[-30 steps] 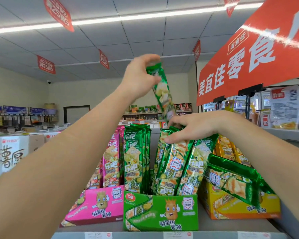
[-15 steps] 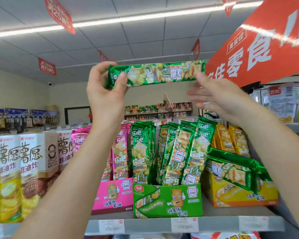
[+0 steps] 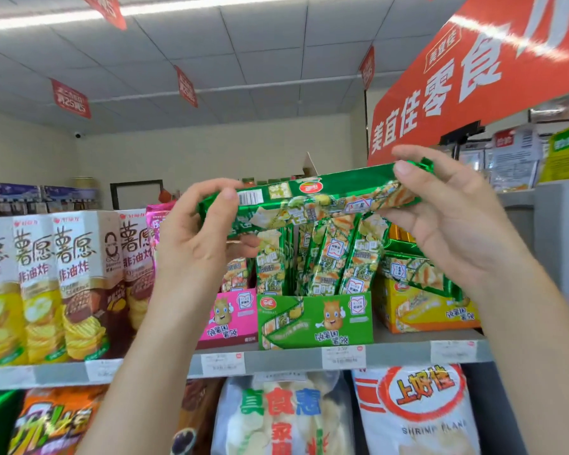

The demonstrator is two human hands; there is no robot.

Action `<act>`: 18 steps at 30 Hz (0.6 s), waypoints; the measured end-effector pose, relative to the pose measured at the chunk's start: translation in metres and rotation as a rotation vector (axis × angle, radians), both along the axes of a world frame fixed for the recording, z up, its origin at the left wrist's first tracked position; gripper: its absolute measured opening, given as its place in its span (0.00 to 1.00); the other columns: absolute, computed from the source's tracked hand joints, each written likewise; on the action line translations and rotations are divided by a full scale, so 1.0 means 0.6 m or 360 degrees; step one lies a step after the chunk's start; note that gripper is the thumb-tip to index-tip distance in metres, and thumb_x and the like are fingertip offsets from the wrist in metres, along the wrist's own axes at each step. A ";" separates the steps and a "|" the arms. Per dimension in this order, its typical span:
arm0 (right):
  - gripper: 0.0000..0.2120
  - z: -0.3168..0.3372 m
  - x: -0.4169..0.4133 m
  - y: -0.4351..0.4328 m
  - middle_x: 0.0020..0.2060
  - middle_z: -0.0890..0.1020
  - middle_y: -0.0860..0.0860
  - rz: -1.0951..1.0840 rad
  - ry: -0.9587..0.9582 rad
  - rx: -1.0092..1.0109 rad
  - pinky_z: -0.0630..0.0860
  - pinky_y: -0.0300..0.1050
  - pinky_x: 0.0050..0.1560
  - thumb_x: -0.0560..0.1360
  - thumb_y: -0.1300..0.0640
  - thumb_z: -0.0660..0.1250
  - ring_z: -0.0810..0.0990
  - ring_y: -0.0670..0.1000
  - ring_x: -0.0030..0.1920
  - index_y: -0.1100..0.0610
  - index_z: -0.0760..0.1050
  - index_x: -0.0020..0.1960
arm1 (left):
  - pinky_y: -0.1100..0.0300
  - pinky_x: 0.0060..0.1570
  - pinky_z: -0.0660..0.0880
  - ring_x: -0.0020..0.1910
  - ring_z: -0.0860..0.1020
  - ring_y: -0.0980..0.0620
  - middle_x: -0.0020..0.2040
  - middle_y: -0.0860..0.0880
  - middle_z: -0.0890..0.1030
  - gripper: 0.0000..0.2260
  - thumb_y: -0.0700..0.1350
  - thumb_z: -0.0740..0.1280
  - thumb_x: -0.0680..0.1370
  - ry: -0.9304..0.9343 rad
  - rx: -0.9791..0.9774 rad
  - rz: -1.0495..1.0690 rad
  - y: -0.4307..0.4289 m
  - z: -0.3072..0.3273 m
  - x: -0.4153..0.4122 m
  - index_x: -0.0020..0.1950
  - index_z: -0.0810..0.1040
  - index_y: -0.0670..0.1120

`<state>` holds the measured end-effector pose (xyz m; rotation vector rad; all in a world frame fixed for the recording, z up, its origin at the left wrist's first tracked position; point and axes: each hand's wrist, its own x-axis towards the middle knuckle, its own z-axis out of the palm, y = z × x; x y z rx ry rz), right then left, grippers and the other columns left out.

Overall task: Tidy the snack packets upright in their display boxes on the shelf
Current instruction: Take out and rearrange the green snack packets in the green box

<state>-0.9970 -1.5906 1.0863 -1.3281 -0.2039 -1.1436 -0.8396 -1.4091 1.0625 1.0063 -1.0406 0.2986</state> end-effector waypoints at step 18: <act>0.26 -0.117 0.001 0.070 0.52 0.83 0.64 -0.0110 -0.0184 0.0370 0.82 0.55 0.51 0.70 0.58 0.71 0.83 0.63 0.51 0.60 0.73 0.67 | 0.77 0.46 0.69 0.51 0.76 0.71 0.47 0.70 0.80 0.13 0.63 0.72 0.64 -0.0065 0.0407 0.0414 0.040 -0.103 -0.026 0.46 0.81 0.63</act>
